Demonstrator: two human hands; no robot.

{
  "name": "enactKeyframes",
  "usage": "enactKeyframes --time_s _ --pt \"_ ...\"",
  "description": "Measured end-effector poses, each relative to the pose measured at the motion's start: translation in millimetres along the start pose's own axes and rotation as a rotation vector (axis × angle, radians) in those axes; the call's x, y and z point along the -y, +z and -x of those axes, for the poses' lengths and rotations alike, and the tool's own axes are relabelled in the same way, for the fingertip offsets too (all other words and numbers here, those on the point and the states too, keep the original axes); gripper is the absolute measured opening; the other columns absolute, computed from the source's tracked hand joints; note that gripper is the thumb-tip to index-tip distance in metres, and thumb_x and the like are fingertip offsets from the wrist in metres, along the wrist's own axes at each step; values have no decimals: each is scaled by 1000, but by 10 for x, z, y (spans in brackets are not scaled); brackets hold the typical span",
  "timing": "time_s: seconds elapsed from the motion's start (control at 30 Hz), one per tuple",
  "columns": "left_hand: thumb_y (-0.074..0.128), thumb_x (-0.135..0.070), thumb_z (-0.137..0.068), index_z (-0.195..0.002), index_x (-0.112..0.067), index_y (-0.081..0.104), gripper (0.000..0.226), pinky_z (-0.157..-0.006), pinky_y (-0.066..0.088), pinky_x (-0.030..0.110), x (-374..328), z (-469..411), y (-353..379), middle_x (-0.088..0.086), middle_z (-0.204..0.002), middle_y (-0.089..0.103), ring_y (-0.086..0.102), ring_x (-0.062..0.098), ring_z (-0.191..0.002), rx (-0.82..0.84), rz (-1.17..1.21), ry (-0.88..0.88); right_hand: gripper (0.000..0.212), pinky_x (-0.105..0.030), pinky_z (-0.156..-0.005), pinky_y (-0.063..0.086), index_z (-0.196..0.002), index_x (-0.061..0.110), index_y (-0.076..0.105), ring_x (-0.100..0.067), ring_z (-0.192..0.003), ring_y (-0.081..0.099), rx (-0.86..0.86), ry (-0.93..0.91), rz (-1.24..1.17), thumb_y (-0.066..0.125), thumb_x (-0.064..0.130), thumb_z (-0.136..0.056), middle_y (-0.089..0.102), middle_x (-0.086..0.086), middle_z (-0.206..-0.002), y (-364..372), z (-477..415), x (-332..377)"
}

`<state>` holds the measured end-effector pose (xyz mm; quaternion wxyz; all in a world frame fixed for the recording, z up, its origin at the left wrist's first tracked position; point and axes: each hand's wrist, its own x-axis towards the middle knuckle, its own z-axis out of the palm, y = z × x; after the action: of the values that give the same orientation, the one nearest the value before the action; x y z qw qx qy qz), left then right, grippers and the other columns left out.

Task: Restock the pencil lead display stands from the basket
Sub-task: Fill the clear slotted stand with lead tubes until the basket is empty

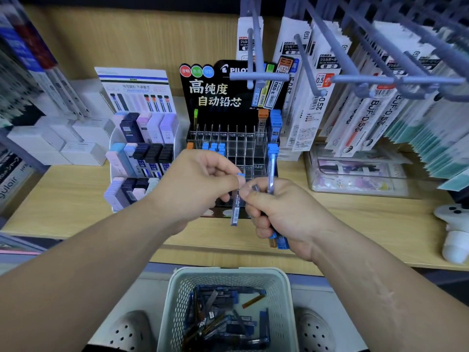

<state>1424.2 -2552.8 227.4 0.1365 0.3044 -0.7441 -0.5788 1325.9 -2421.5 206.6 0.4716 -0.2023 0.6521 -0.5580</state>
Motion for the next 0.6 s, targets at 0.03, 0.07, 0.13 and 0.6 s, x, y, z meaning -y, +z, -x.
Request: enactKeyframes --time_s 0.03,0.07,0.13,0.6 --pt "76 -8 -84 -80 -11 73 6 -49 41 26 -7 -10 -29 3 -58 64 57 10 -52 8 -13 9 18 -22 -43 32 -85 16 63 -11 -44 36 -8 0 -5 59 16 -102 47 3 -56 8 -1 -2" --pt "75 -6 -84 -80 -10 72 7 -48 42 24 -9 -27 -63 5 -57 64 58 10 -51 5 -22 17 16 -23 -43 32 -89 15 66 -11 -44 36 -27 1 -20 58 16 -102 47 3 -56 12 -4 -3" --pt "75 -2 -84 -81 -8 70 8 -50 47 25 5 -74 -162 8 -59 66 62 13 -54 -30 -39 43 15 -23 -43 32 -97 12 70 -10 -44 36 -88 9 -65 56 15 -103 47 3 -55 -6 -24 -2" --pt "79 -6 -82 -85 -19 74 15 -64 46 5 289 -229 -284 -15 -67 64 60 -3 -60 -140 -490 368 17 -23 -42 31 -105 10 72 -11 -46 35 -189 46 -209 55 14 -103 47 2 -57 -133 -49 -15"
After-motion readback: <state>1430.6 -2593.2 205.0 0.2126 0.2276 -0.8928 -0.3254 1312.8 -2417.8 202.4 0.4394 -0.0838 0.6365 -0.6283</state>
